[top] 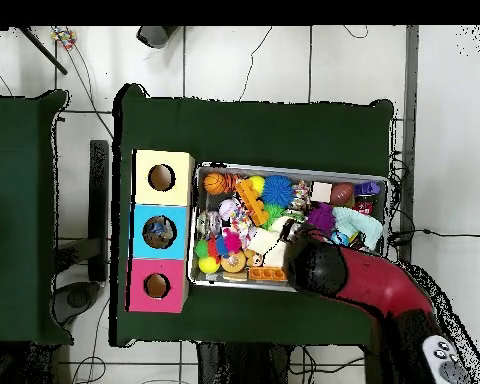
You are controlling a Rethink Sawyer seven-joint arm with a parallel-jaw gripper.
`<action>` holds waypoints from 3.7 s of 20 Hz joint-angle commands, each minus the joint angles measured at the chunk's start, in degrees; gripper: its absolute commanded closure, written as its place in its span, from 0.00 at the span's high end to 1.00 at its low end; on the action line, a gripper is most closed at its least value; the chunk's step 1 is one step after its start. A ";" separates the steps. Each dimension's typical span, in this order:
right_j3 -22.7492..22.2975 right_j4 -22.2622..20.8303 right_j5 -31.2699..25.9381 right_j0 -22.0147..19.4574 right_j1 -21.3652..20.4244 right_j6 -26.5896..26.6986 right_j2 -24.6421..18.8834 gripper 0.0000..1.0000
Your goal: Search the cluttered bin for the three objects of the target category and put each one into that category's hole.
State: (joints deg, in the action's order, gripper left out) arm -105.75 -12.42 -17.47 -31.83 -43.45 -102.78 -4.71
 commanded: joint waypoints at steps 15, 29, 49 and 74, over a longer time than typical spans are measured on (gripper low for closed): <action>-18.08 -26.49 15.78 -11.62 -1.31 -0.65 -4.85 1.00; -18.43 -30.41 13.92 -20.58 -3.32 -0.66 -5.60 1.00; -10.25 -26.79 7.59 -16.27 -0.52 -1.82 -6.17 1.00; -7.88 -27.94 10.80 -11.79 4.94 -2.25 -4.81 1.00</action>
State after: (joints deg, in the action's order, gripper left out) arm -121.06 -39.92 -3.52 -42.27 -41.13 -102.78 -7.85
